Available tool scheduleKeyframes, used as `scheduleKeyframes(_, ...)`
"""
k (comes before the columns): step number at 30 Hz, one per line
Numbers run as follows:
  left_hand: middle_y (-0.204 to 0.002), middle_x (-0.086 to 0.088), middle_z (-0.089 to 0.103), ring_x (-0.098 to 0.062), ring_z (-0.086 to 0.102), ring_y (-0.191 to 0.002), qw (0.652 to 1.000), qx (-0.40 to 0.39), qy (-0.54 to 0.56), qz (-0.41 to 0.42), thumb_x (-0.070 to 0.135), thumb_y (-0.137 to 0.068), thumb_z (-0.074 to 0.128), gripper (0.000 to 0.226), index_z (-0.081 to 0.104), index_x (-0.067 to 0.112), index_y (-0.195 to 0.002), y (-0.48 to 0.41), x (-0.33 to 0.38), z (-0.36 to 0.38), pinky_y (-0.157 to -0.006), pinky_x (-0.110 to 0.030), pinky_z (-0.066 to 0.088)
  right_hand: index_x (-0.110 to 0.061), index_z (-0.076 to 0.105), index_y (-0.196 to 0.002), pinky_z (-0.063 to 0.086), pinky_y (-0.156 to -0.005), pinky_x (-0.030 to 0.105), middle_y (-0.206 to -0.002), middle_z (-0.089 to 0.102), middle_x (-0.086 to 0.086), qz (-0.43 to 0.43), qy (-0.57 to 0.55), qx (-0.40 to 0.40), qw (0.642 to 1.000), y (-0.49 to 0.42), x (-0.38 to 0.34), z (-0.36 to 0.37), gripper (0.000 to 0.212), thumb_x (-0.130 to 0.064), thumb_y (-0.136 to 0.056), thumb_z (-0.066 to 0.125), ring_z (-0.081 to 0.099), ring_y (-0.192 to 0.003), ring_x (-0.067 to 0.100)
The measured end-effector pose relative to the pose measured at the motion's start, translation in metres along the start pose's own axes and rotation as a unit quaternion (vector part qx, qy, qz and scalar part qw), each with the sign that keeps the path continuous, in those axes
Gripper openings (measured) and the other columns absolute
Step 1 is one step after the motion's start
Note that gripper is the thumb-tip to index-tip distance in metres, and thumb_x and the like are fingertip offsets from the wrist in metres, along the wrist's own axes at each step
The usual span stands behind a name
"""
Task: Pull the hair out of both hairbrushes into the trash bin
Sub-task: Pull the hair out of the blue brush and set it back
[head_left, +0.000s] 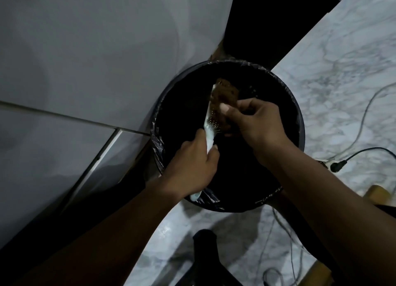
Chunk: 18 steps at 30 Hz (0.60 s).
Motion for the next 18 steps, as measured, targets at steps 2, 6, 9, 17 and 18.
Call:
scheduleKeyframes(2,-0.084,-0.01,0.058,-0.028,0.06,-0.074,1.0,-0.001,-0.005,0.005,0.038,-0.1,0.044,0.019,0.04,0.02,-0.095,0.0,-0.001,0.0,-0.06,-0.036,0.04,0.004,0.068,-0.093,0.06,-0.054,0.032,-0.073,0.072,0.012,-0.001,-0.004,0.013,1.0,-0.002,0.001,-0.004,0.018,-0.012,-0.087,0.074,0.072,-0.057,0.015)
scheduleKeyframes(6,-0.081,-0.007,0.055,-0.028,0.059,-0.073,1.0,0.0,-0.018,0.004,0.038,-0.102,0.042,0.021,0.037,0.021,-0.092,-0.001,0.001,-0.002,-0.061,-0.037,0.04,0.005,0.063,-0.097,0.06,-0.051,0.029,-0.072,0.069,0.011,0.009,-0.044,0.011,0.999,-0.003,0.002,-0.004,0.014,-0.008,-0.095,0.065,0.071,-0.057,0.011)
scheduleKeyframes(9,-0.081,-0.005,0.057,-0.025,0.06,-0.071,1.0,0.006,-0.015,-0.01,0.037,-0.102,0.043,0.02,0.04,0.019,-0.095,-0.003,0.0,-0.005,-0.061,-0.039,0.044,0.007,0.061,-0.101,0.062,-0.058,0.032,-0.082,0.07,0.015,0.03,-0.071,-0.005,0.997,-0.001,0.003,0.0,0.018,-0.011,-0.099,0.057,0.074,-0.07,0.018)
scheduleKeyframes(17,-0.093,-0.011,0.06,-0.036,0.058,-0.081,0.996,0.021,-0.087,-0.012,0.037,-0.102,0.041,0.022,0.038,0.018,-0.113,-0.001,0.002,-0.01,-0.07,-0.043,0.047,-0.019,0.046,-0.123,0.062,-0.081,0.045,-0.106,0.065,-0.002,0.054,-0.125,-0.038,0.99,0.003,-0.003,0.0,0.04,-0.03,-0.091,0.068,0.071,-0.098,0.018)
scheduleKeyframes(18,-0.096,-0.012,0.059,-0.036,0.056,-0.08,0.993,0.016,-0.119,-0.002,0.037,-0.101,0.041,0.025,0.037,0.018,-0.118,0.0,0.003,-0.009,-0.07,-0.044,0.046,-0.025,0.044,-0.132,0.062,-0.084,0.038,-0.112,0.064,-0.007,0.023,-0.096,-0.038,0.994,0.003,-0.003,-0.001,0.056,-0.035,-0.086,0.075,0.07,-0.101,0.013)
Point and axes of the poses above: each hand's wrist, its own y-axis away from the middle knuckle, its own z-axis out of the palm, x = y × z, the point moved 4 cm from there along -y, towards the middle knuckle
